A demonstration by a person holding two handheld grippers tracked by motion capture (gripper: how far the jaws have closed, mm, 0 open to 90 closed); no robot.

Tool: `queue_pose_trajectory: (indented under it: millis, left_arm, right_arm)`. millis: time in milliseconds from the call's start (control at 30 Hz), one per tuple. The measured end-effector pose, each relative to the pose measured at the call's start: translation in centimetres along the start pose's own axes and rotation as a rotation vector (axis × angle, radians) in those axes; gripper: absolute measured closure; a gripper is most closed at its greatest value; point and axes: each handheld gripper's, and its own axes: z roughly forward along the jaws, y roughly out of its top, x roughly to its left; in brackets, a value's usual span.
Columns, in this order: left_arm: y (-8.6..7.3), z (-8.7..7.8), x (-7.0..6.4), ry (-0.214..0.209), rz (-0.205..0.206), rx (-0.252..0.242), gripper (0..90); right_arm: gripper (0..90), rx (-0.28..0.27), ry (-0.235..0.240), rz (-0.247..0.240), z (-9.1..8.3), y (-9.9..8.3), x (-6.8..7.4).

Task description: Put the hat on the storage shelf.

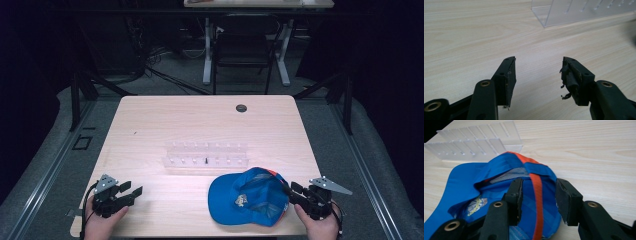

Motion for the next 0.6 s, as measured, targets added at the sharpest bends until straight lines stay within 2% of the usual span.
queue_pose_trajectory:
  millis: [233,400,533,600]
  left_arm:
    - [0.1,-0.1,0.2,-0.004,-0.011,-0.012,41.1]
    - [0.1,-0.1,0.3,0.002,-0.012,-0.005,40.9]
    - [0.1,0.0,0.3,0.006,0.009,0.01,41.8]
    - [0.0,0.0,0.3,0.004,0.013,0.013,42.2]
  right_arm:
    - [55.8,-0.002,-0.013,0.039,-0.3,0.0,-1.3]
    - [53.3,0.014,-0.031,0.013,-0.6,0.1,-1.6]
    - [52.9,0.032,-0.018,0.017,-0.7,0.3,-1.6]
    - [52.9,0.057,0.003,0.023,-1.0,0.6,-1.6]
